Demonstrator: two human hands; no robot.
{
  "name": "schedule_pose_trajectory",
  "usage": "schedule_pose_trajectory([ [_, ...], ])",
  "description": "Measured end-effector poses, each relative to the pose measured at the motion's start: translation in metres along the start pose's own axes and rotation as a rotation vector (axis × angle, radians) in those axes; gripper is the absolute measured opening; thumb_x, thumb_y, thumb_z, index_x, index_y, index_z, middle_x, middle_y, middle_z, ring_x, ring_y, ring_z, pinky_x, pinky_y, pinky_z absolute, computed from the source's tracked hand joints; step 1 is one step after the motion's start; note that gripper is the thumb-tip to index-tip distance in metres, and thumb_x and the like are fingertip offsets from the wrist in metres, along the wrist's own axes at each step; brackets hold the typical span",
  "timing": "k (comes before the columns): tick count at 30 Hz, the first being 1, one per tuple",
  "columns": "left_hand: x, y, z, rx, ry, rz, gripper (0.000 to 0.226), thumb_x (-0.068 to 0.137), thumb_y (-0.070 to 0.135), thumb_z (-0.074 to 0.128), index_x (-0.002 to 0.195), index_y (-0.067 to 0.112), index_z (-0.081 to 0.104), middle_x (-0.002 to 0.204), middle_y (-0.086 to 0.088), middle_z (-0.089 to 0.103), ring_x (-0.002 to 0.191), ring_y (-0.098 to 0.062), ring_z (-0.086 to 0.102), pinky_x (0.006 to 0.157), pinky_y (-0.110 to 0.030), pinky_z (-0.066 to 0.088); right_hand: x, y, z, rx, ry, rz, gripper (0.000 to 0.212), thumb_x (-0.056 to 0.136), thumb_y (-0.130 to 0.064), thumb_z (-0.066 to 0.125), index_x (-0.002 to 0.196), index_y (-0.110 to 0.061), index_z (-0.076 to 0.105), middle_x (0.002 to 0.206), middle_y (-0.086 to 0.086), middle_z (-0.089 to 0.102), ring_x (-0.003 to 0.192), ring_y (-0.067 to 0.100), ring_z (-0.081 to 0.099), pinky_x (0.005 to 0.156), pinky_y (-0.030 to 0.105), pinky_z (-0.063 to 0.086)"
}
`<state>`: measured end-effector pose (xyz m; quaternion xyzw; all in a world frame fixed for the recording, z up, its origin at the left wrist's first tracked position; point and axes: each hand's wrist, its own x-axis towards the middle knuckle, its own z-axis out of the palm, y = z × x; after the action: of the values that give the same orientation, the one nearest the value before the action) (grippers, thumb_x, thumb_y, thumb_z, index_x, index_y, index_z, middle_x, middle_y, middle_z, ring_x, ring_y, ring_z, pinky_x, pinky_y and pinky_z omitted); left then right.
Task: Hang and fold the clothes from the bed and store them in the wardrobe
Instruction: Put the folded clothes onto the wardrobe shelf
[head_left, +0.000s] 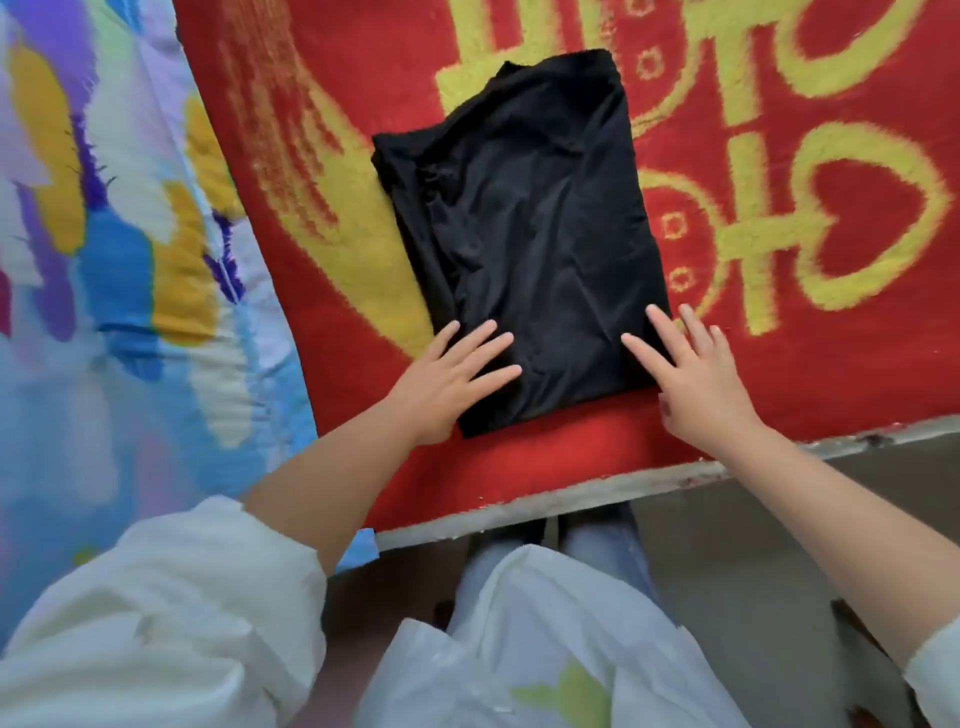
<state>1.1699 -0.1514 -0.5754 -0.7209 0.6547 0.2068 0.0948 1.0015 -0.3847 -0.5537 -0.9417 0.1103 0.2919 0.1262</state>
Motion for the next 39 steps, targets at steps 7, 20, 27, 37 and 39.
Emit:
schedule_pose_trajectory([
  [7, -0.006, 0.026, 0.034, -0.198, 0.058, -0.094, 0.093, 0.039, 0.011, 0.085, 0.123, 0.017, 0.047, 0.124, -0.014, 0.06, 0.123, -0.027, 0.045, 0.1, -0.049, 0.022, 0.029, 0.027, 0.016, -0.388, 0.02, -0.216, 0.062, 0.07, 0.002, 0.037, 0.128, -0.016, 0.043, 0.131, 0.014, 0.054, 0.12, 0.041, 0.049, 0.092, 0.054, 0.043],
  [20, -0.034, 0.049, 0.006, -0.502, 0.06, 0.0, 0.058, 0.04, -0.006, 0.073, 0.095, 0.011, 0.069, 0.116, -0.018, 0.063, 0.106, -0.04, 0.06, 0.081, -0.06, 0.042, 0.002, 0.035, -0.036, -0.224, -0.307, -0.556, 0.055, 0.082, 0.0, 0.058, 0.135, -0.014, 0.046, 0.145, 0.006, 0.039, 0.135, 0.023, 0.036, 0.112, 0.034, 0.019],
  [27, -0.048, 0.04, -0.035, -1.069, -0.182, -0.093, 0.056, 0.074, 0.029, 0.031, 0.124, 0.02, 0.053, 0.132, 0.023, 0.037, 0.119, 0.012, 0.028, 0.101, 0.002, 0.007, 0.006, 0.039, -0.098, 0.371, -0.554, -0.293, 0.024, 0.09, 0.0, 0.049, 0.106, -0.006, 0.066, 0.09, 0.006, 0.069, 0.075, 0.003, 0.061, 0.068, 0.016, 0.041],
  [37, 0.04, -0.047, -0.033, -1.932, 0.655, -1.199, 0.034, 0.096, 0.015, 0.046, 0.129, 0.017, 0.04, 0.102, 0.0, 0.06, 0.088, -0.013, 0.056, 0.06, -0.017, 0.042, 0.131, 0.032, -0.09, 0.982, 0.199, 0.316, 0.016, 0.091, -0.015, 0.053, 0.106, -0.015, 0.057, 0.085, -0.007, 0.054, 0.075, 0.009, 0.053, 0.071, 0.027, 0.043],
  [39, 0.052, -0.042, -0.032, -1.843, 0.912, -1.462, 0.052, 0.094, 0.015, 0.05, 0.14, 0.012, 0.026, 0.111, -0.008, 0.052, 0.099, -0.023, 0.054, 0.07, -0.02, 0.043, 0.136, 0.03, -0.076, 0.886, 0.283, 0.404, 0.034, 0.093, -0.023, 0.048, 0.126, -0.014, 0.047, 0.097, -0.005, 0.052, 0.087, 0.011, 0.049, 0.073, 0.021, 0.038],
])
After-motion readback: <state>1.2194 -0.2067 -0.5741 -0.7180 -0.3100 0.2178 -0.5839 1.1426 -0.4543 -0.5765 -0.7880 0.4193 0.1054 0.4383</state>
